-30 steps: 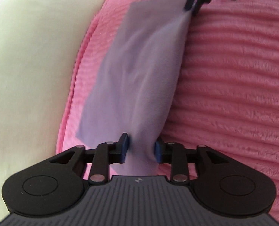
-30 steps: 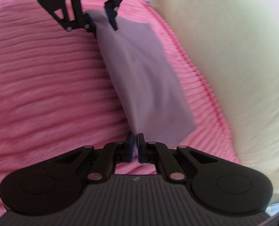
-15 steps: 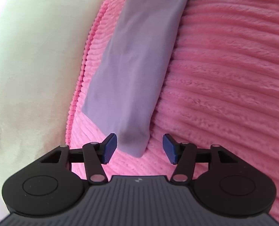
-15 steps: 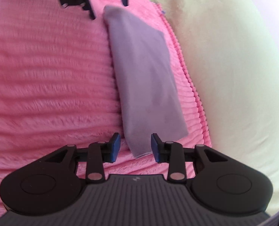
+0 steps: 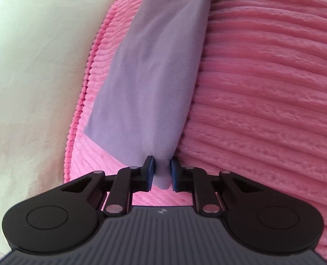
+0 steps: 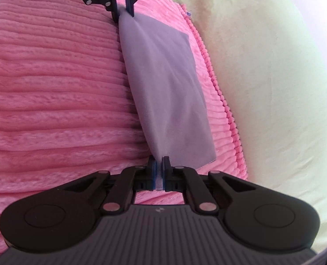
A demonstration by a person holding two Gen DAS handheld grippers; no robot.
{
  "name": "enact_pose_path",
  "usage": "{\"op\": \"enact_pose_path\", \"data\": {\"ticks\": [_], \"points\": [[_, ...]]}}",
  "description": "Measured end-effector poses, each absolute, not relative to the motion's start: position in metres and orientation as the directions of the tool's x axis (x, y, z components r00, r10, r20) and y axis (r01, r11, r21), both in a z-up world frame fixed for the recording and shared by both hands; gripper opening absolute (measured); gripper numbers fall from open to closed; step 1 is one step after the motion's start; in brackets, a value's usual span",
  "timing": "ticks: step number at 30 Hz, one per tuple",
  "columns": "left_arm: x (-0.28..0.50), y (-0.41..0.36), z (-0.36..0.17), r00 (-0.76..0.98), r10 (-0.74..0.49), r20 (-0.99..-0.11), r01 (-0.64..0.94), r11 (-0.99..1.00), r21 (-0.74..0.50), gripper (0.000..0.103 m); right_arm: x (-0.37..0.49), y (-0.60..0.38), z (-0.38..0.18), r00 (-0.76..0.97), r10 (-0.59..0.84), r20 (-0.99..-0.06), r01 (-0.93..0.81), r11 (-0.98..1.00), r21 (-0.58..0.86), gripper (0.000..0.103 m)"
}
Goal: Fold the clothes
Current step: 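Open both grippers and release the folded lilac tank top on the blanket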
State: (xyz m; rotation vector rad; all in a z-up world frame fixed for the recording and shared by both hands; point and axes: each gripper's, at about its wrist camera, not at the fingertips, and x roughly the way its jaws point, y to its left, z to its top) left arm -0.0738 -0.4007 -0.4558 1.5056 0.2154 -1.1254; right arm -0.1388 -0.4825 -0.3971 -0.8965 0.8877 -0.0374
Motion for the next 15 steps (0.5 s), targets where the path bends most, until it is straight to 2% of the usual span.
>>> {"op": "enact_pose_path", "data": {"ticks": [2,4,5,6,7,8,9,10,12,15], "points": [[-0.08,-0.389,-0.454,0.523,-0.446,-0.726,0.686,-0.285,0.669,0.017,-0.143,-0.48,-0.4,0.641,-0.376,-0.669,-0.331,0.651,-0.683,0.003],[-0.082,-0.391,-0.452,0.536,-0.438,-0.721,0.689,-0.265,0.674,0.023,-0.141,-0.479,-0.405,0.631,-0.396,-0.667,-0.327,0.645,-0.691,0.008],[-0.084,-0.389,-0.448,0.536,-0.425,-0.729,0.707,-0.246,0.663,0.031,-0.14,-0.478,-0.407,0.626,-0.407,-0.665,-0.323,0.641,-0.696,0.018],[-0.084,-0.387,-0.44,0.525,-0.399,-0.751,0.749,-0.202,0.631,0.044,-0.14,-0.478,-0.405,0.606,-0.417,-0.677,-0.317,0.654,-0.687,0.021],[-0.083,-0.386,-0.431,0.506,-0.362,-0.783,0.801,-0.139,0.582,0.051,-0.14,-0.479,-0.401,0.591,-0.42,-0.689,-0.3,0.678,-0.671,0.027],[-0.08,-0.384,-0.423,0.479,-0.326,-0.815,0.846,-0.075,0.528,0.062,-0.14,-0.483,-0.391,0.564,-0.414,-0.714,-0.248,0.74,-0.625,0.04],[-0.078,-0.382,-0.414,0.446,-0.291,-0.847,0.885,-0.001,0.466,0.066,-0.141,-0.489,-0.38,0.529,-0.402,-0.747,-0.171,0.812,-0.558,0.048],[-0.073,-0.378,-0.404,0.402,-0.25,-0.881,0.916,0.11,0.386,0.066,-0.142,-0.493,-0.373,0.509,-0.391,-0.767,-0.111,0.853,-0.509,0.061],[-0.067,-0.376,-0.392,0.329,-0.183,-0.926,0.922,0.274,0.274,0.067,-0.15,-0.51,-0.351,0.464,-0.313,-0.829,0.113,0.949,-0.295,0.069],[-0.054,-0.374,-0.377,0.222,-0.101,-0.97,0.831,0.54,0.134,0.068,-0.159,-0.529,-0.336,0.43,-0.213,-0.877,0.403,0.915,-0.024,0.075]]}}
